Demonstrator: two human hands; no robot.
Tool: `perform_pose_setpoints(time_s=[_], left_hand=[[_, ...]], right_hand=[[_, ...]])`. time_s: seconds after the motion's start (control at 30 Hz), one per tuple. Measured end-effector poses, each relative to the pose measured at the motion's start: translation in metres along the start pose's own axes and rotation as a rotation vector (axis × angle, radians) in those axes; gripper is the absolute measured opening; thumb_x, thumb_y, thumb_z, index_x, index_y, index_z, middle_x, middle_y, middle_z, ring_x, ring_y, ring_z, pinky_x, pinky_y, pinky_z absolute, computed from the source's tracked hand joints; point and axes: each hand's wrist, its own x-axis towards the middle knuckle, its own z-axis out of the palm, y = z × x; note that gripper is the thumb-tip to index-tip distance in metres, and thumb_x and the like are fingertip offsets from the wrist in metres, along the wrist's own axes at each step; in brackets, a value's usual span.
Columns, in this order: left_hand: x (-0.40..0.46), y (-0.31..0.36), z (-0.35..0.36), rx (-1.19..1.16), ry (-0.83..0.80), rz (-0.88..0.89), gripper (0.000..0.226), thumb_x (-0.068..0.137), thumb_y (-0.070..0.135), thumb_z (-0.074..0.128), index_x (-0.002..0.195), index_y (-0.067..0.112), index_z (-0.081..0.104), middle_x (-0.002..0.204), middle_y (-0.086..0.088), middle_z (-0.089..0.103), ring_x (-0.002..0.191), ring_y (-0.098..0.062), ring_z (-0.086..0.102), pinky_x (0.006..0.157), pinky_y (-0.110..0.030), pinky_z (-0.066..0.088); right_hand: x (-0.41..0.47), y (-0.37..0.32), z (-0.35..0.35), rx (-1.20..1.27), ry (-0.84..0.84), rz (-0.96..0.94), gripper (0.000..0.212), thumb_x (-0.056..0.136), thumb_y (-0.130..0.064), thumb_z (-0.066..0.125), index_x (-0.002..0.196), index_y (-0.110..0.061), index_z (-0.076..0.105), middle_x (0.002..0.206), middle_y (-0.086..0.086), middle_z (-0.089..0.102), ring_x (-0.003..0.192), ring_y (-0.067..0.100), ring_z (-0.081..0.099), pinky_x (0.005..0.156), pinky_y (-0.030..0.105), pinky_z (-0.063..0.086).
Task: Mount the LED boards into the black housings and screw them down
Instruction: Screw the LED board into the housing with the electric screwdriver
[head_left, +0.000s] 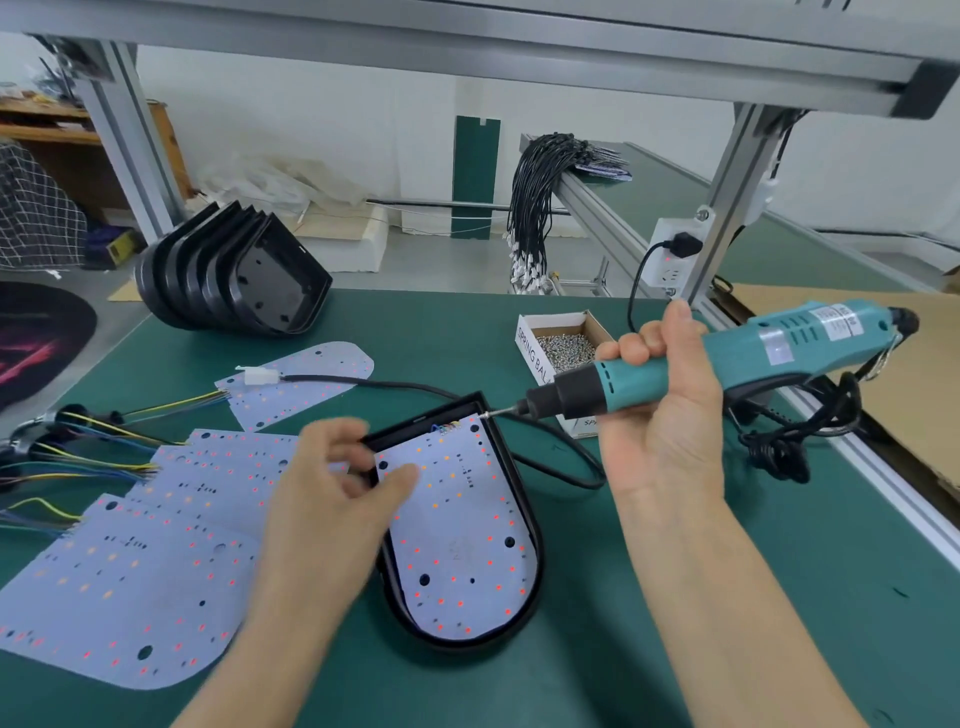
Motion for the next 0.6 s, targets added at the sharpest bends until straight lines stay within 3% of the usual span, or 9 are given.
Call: perform_pose_setpoints(time_s=[0.1,0.17,0.23,0.33,0.47,0.6], left_hand=[[0.009,-0.013,-0.018,0.626,-0.044,-0.091,0.050,0.073,0.068,0.058,0.089,0.021,0.054,0.080,0.009,0.059,0.083,-0.021,0.059,0.074,-0.035,0.046],[0.016,-0.010,-0.013,0.725,-0.116,-0.088,0.057,0.070,0.076,0.052,0.066,0.019,0.048,0.062,0.008,0.055,0.067,-0.018,0.057,0.060,-0.029,0.040],[0.022,-0.005,-0.001,0.693,-0.147,-0.074,0.058,0.068,0.070,0.062,0.056,0.017,0.040,0.054,0.007,0.049,0.059,-0.018,0.052,0.054,-0.028,0.033],[0.030,-0.005,0.015,0.428,-0.170,-0.155,0.050,0.058,0.049,0.080,0.071,0.010,0.051,0.069,-0.002,0.058,0.066,-0.023,0.056,0.060,-0.034,0.041],[0.031,-0.003,0.026,-0.019,-0.195,-0.244,0.043,0.042,0.021,0.072,0.079,0.004,0.060,0.070,-0.007,0.068,0.055,-0.017,0.064,0.049,-0.026,0.051],[0.033,-0.003,0.030,-0.067,-0.208,-0.243,0.036,0.042,0.014,0.068,0.076,0.000,0.067,0.069,-0.011,0.070,0.059,-0.025,0.062,0.064,-0.037,0.054]], right_hand=[[0.006,0.001,-0.006,-0.026,-0.013,0.015,0.024,0.078,-0.016,0.067,0.068,-0.021,0.046,0.058,-0.006,0.043,0.049,0.007,0.045,0.062,0.023,0.048],[0.011,0.003,-0.008,-0.067,-0.013,0.016,0.026,0.081,-0.013,0.066,0.067,-0.020,0.045,0.058,-0.006,0.044,0.049,0.008,0.045,0.061,0.023,0.047],[0.015,0.004,-0.010,-0.095,-0.016,0.022,0.026,0.081,-0.012,0.066,0.068,-0.021,0.044,0.058,-0.006,0.044,0.050,0.008,0.045,0.060,0.023,0.046],[0.022,0.003,-0.015,-0.133,-0.038,0.033,0.028,0.080,-0.012,0.066,0.069,-0.021,0.042,0.058,-0.006,0.044,0.050,0.008,0.044,0.061,0.022,0.044],[0.027,0.004,-0.022,-0.219,-0.047,0.034,0.031,0.088,-0.007,0.060,0.070,-0.020,0.039,0.058,-0.005,0.042,0.050,0.009,0.044,0.059,0.022,0.044],[0.028,0.007,-0.028,-0.230,-0.039,0.070,0.031,0.089,-0.005,0.062,0.072,-0.022,0.042,0.058,-0.004,0.043,0.049,0.009,0.044,0.058,0.022,0.045]])
